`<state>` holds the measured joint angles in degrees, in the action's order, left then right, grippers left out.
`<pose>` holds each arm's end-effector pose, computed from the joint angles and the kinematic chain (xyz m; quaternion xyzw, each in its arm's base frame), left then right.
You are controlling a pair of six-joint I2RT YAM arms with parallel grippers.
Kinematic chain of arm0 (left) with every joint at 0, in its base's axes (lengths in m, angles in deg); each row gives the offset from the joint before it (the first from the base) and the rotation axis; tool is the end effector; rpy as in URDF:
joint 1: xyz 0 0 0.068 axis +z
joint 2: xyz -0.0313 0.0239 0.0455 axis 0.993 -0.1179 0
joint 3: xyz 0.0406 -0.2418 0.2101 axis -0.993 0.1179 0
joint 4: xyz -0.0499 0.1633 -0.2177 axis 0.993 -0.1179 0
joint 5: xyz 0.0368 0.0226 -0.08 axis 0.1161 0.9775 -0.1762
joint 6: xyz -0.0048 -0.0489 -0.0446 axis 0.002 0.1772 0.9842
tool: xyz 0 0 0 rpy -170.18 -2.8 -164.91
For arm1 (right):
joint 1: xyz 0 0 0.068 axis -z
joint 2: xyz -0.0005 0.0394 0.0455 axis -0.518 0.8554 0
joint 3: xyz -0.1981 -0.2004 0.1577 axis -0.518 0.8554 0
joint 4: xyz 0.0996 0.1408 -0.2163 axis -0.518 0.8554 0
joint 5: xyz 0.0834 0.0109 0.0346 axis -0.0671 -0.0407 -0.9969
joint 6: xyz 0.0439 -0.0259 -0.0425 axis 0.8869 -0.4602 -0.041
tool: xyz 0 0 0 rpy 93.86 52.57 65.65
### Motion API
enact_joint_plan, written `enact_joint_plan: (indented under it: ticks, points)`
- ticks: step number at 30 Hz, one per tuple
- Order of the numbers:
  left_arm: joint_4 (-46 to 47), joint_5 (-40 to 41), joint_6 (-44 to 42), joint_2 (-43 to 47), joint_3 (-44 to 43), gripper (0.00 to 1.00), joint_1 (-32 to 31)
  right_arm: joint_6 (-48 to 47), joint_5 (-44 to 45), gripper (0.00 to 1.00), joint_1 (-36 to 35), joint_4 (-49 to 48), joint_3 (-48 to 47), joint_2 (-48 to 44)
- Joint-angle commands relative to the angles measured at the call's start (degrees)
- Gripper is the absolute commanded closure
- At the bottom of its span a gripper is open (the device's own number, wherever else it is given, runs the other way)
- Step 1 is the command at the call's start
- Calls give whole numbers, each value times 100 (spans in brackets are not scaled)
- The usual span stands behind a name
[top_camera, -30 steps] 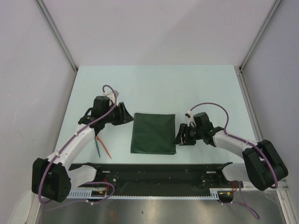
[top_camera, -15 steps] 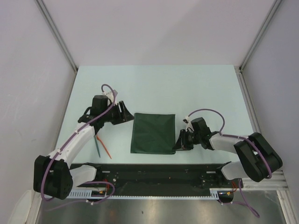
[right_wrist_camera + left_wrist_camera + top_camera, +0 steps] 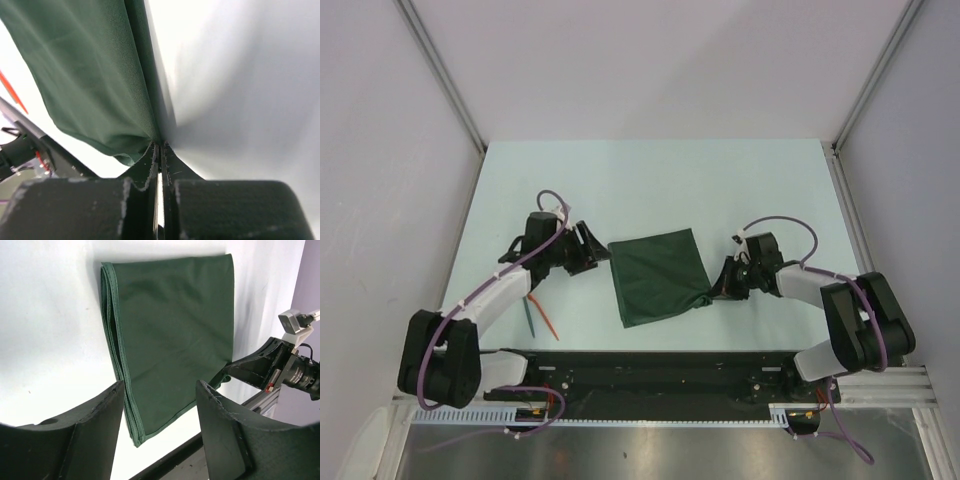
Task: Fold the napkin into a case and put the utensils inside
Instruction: Rotate the lower triangle-folded napkin at the center of the board.
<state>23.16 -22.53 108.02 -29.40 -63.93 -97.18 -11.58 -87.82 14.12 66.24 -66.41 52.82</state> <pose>0.2477 -0.0832 0.2388 -0.1217 0.8913 -0.3459 0.2666 0.2315 0.0981 0.1527 0.0304 0.9303 0.3310 0.1550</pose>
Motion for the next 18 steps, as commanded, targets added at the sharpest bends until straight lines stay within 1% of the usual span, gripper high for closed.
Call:
enact_joint_plan:
  ticks: [1,6,8,9,10,11,12,13,14,15,16,17,18]
  points:
    - [777,94,567,-109,123,36,-11,-685,697,98,205,447,-446,376]
    - [743,348,585,-591,-34,36,-37,-739,730,96,188,833,-1289,763]
    - [708,463,541,-794,-175,37,-46,-800,818,94,179,834,-1449,851]
    - [656,524,497,-916,-245,37,-46,-870,923,91,170,947,-1632,895]
    - [594,647,453,-1126,-376,38,-46,-949,985,81,161,1061,-1738,1026]
    - [541,709,427,-1250,-447,38,-46,-1133,1072,78,153,1210,-1870,1079]
    - [489,761,409,-1356,-509,38,-46,-1213,1430,74,126,1534,-1984,1097]
    - [462,884,400,-1557,-605,39,-46,-1301,1642,65,100,1693,-2203,1019]
    - [462,955,409,-1629,-632,39,-46,-1441,1862,61,-13,1843,-2284,931]
    - [470,1025,444,-1699,-667,40,-46,-1494,2369,56,-84,2123,-2354,826]
    - [566,1087,462,-1787,-685,41,-46,-1538,2626,48,-181,2265,-2529,703]
    - [628,1113,488,-1910,-694,42,-46,-1565,2873,44,-382,2388,-2609,458]
    - [672,1122,523,-1989,-720,43,-46,-1600,3397,40,-540,2659,-2723,351]
